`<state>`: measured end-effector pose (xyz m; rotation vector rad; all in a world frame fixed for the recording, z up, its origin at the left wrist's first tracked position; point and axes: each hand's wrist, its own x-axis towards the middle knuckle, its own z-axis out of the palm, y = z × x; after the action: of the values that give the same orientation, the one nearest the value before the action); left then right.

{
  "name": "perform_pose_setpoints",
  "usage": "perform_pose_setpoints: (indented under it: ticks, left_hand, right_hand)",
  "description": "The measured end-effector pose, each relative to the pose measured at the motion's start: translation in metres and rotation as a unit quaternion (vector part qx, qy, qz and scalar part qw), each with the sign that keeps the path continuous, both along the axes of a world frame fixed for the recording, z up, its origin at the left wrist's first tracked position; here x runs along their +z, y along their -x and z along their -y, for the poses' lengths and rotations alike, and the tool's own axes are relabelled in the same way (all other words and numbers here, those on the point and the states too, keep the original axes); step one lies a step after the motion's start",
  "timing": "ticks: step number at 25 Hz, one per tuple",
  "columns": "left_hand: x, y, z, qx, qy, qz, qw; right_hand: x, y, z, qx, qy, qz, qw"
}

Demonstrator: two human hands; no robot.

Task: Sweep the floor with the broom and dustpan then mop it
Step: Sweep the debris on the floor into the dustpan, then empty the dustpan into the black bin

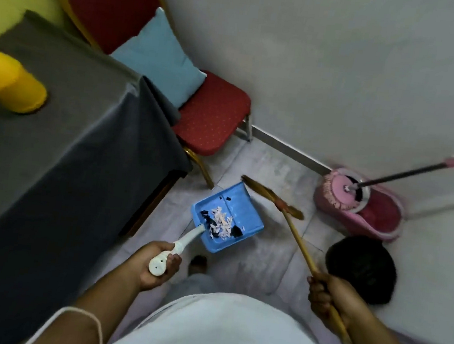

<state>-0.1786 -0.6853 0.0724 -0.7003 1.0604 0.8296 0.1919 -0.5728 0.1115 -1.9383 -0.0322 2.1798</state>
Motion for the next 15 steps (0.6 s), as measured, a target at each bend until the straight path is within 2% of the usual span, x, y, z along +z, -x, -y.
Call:
perform_pose_setpoints:
  ticks: [4,7,15]
  left_hand:
    - [-0.007,0.01,-0.07,-0.112,0.01,0.004,0.994]
    - [-0.01,0.0,-0.116,-0.157,0.006,0.003,0.988]
    - [-0.002,-0.026,-0.204,-0.263,0.012,-0.006,0.965]
  right_hand:
    - [-0.001,-0.01,0.026,-0.126,0.014,-0.026,0.992]
    - [-0.007,-0.017,0.04,-0.214,0.016,-0.039,0.976]
    - [-0.02,-0.026,0.07,-0.321,0.029,-0.054,0.945]
